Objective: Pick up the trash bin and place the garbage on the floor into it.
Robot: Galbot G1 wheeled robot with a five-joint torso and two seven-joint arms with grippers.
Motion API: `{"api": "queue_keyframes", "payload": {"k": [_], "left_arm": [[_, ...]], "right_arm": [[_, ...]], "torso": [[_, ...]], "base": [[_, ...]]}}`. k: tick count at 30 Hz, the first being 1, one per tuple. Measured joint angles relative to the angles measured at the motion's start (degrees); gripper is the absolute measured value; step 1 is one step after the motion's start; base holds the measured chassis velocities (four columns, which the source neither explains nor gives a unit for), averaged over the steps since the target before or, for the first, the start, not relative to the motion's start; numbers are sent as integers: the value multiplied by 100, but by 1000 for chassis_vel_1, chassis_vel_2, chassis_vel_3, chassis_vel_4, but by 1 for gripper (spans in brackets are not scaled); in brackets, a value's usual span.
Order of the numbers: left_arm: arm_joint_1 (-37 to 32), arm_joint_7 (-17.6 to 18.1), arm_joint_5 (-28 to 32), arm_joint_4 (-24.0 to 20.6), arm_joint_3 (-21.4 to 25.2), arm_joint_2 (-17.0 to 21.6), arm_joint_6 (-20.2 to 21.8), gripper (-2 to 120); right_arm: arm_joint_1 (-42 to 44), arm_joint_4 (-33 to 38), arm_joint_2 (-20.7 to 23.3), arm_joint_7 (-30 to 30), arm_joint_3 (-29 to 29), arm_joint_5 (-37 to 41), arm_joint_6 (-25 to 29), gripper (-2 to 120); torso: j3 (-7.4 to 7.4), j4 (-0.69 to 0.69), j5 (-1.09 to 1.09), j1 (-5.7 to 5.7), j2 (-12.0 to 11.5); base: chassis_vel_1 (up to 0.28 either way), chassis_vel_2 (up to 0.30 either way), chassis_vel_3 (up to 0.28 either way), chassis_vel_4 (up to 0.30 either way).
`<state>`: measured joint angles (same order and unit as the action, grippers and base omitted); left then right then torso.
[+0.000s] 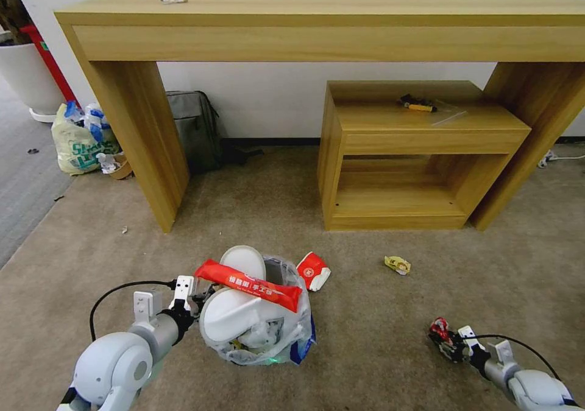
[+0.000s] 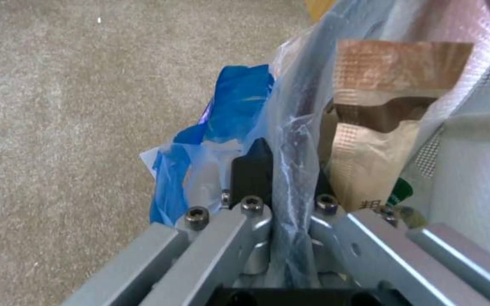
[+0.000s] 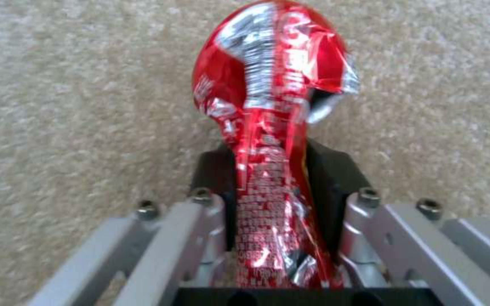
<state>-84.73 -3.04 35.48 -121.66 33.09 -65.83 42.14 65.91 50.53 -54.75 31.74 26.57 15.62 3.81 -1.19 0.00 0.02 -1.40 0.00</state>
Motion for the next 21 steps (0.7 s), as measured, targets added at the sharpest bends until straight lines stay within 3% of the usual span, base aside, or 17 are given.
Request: {"api": "queue_keyframes", "payload": {"k": [3,12,21], "left_arm": [[-10,0,-2,-13,1,5,0,0],[-30,1,-18,-40,-14,11,0,0],[-27,6,-22,-41,-28,13,0,0]], "right_arm": [[39,37,-2,-32,31,4,-2,20],[213,299,16,-89,211,37,-32,20],[370,873,32,-31,600,-277,321,20]], "torso": [[0,0,-1,0,0],[0,-3,-1,0,0],[-1,-2,-2,0,0]], "base": [[0,0,0,0],[0,0,0,0],[0,0,0,0]]}}
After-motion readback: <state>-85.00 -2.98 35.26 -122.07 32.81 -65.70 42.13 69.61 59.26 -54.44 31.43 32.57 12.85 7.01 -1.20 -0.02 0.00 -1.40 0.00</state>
